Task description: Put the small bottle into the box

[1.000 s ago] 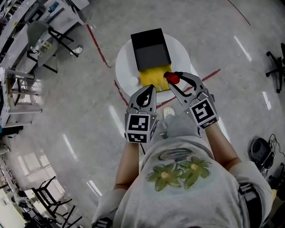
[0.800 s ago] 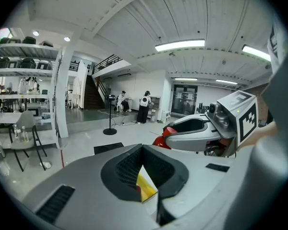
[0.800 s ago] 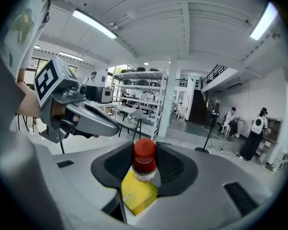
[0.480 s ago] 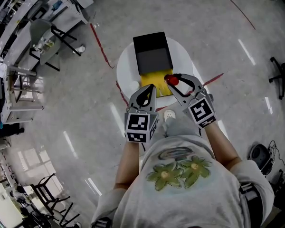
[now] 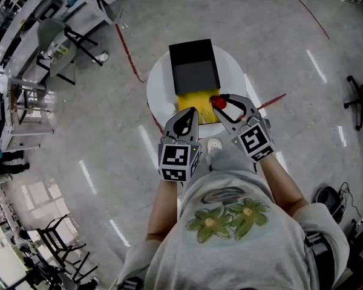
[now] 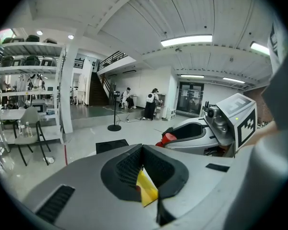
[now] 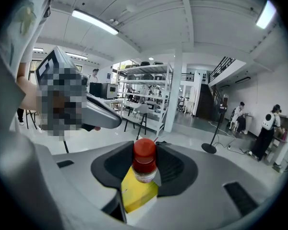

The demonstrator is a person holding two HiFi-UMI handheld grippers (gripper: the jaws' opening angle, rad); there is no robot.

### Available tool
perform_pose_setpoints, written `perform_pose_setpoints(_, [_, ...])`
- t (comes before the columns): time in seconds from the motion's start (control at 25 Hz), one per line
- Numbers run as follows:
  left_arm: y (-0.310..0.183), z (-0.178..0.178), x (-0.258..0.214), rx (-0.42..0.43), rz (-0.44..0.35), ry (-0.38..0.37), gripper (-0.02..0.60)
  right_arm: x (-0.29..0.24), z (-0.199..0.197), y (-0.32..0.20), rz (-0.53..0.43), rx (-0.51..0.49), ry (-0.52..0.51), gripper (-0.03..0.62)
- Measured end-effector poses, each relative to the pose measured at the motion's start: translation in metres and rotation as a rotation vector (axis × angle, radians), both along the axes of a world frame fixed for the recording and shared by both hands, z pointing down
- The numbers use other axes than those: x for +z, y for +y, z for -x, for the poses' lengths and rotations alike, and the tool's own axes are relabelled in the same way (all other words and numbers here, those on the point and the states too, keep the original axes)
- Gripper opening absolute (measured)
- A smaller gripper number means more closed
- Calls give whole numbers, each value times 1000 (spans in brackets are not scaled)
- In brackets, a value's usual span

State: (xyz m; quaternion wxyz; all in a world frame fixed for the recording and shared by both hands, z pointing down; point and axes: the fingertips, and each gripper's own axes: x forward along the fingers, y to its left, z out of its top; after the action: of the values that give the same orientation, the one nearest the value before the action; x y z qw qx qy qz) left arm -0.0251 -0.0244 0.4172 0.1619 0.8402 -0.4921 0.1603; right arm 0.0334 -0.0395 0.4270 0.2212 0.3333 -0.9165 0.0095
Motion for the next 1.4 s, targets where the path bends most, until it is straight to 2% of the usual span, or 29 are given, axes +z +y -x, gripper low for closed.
perform_pose_setpoints(0.72, [-7, 11, 12, -58, 27, -9, 0, 30, 9, -9, 51, -51, 18, 150])
perform_pose_setpoints(1.4, [-41, 21, 38, -44, 111, -24, 0, 67, 23, -39, 141, -75, 48, 150])
